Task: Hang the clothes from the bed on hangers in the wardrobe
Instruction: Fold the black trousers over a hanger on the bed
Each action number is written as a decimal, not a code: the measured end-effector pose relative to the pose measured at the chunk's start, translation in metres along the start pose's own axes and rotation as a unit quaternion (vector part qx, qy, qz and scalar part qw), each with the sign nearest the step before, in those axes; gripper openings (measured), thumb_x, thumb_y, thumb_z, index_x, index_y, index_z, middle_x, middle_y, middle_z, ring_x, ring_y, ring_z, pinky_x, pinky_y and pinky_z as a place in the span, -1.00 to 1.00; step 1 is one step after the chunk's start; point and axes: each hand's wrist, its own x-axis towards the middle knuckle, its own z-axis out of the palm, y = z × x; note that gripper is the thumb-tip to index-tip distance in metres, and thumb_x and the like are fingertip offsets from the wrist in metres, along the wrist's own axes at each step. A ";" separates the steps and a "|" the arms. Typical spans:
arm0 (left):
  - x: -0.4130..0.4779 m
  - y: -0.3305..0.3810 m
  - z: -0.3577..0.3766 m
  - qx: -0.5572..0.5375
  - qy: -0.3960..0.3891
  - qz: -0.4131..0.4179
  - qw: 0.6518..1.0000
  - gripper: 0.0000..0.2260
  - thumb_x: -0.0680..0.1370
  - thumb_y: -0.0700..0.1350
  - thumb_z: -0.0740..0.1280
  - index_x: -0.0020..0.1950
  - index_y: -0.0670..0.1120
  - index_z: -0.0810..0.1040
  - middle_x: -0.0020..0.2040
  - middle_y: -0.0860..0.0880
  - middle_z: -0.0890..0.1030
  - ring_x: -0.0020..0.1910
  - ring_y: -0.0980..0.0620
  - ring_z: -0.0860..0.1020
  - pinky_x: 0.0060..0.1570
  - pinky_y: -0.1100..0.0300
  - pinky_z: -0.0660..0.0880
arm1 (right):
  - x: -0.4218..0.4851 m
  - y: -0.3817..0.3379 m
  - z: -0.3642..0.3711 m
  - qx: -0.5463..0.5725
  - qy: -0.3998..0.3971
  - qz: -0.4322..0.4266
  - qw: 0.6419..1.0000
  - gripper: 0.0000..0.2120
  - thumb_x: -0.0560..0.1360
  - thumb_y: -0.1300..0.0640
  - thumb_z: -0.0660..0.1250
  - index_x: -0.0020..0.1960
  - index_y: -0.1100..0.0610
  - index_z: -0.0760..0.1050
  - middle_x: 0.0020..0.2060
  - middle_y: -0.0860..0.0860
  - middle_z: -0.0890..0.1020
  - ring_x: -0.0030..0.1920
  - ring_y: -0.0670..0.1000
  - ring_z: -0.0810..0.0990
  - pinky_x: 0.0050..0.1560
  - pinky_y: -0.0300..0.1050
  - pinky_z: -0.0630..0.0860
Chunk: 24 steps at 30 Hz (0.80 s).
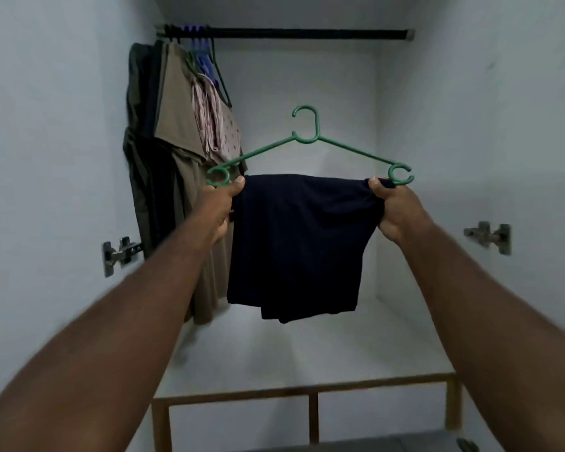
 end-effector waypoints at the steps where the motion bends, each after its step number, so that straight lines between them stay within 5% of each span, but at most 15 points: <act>1: 0.014 -0.004 0.000 0.007 0.013 0.000 1.000 -0.94 0.61 -0.12 0.31 -0.01 -0.09 0.54 -0.17 -0.02 0.64 -0.27 0.06 0.59 -0.29 0.17 0.52 | 0.015 0.006 0.002 0.001 0.001 0.005 1.000 -0.90 0.59 0.23 0.30 -0.07 0.21 0.55 -0.16 0.11 0.65 -0.16 0.07 0.64 -0.08 -0.04 0.62; 5: 0.064 -0.012 0.005 0.043 0.066 0.018 0.997 -0.74 0.69 0.00 0.08 -0.02 -0.06 0.50 -0.14 -0.06 0.61 -0.28 0.02 0.55 -0.33 0.16 0.49 | 0.083 0.032 0.011 0.024 -0.009 0.028 0.999 -0.92 0.57 0.22 0.32 -0.07 0.20 0.56 -0.14 0.12 0.65 -0.11 0.10 0.62 -0.10 -0.05 0.62; 13: 0.146 -0.006 0.036 0.073 0.136 0.150 0.977 -0.84 0.67 -0.14 0.18 0.08 -0.18 0.51 -0.16 -0.09 0.63 -0.27 0.03 0.61 -0.28 0.14 0.58 | 0.210 0.076 0.034 0.076 -0.001 0.041 0.996 -0.95 0.48 0.33 0.42 -0.10 0.27 0.55 -0.14 0.15 0.65 -0.15 0.10 0.62 -0.11 -0.02 0.62; 16: 0.174 0.005 0.061 0.084 0.151 0.192 0.966 -0.89 0.65 -0.20 0.21 0.00 -0.17 0.52 -0.14 -0.11 0.62 -0.28 0.04 0.61 -0.37 0.20 0.59 | 0.262 0.081 0.039 0.075 -0.008 0.030 0.997 -0.65 0.45 0.33 0.45 0.19 0.39 0.47 0.06 0.25 0.62 -0.06 0.14 0.63 -0.04 0.04 0.62; 19: 0.205 0.017 0.080 0.086 0.161 0.236 0.954 -0.92 0.63 -0.24 0.24 -0.03 -0.19 0.50 -0.11 -0.17 0.63 -0.24 -0.02 0.64 -0.42 0.25 0.56 | 0.307 0.080 0.050 0.093 -0.017 0.012 0.995 -0.26 0.44 0.34 0.47 0.49 0.29 0.16 0.19 0.24 0.53 0.11 0.18 0.61 0.11 0.18 0.59; 24: 0.247 0.045 0.094 0.175 0.218 0.307 0.910 -0.85 0.57 -0.28 0.34 -0.19 -0.17 0.46 -0.15 -0.23 0.59 -0.29 -0.05 0.61 -0.35 0.20 0.60 | 0.370 0.079 0.072 0.096 -0.052 0.010 0.994 -0.21 0.42 0.29 0.51 0.51 0.25 0.15 0.19 0.22 0.54 0.10 0.18 0.62 0.12 0.17 0.59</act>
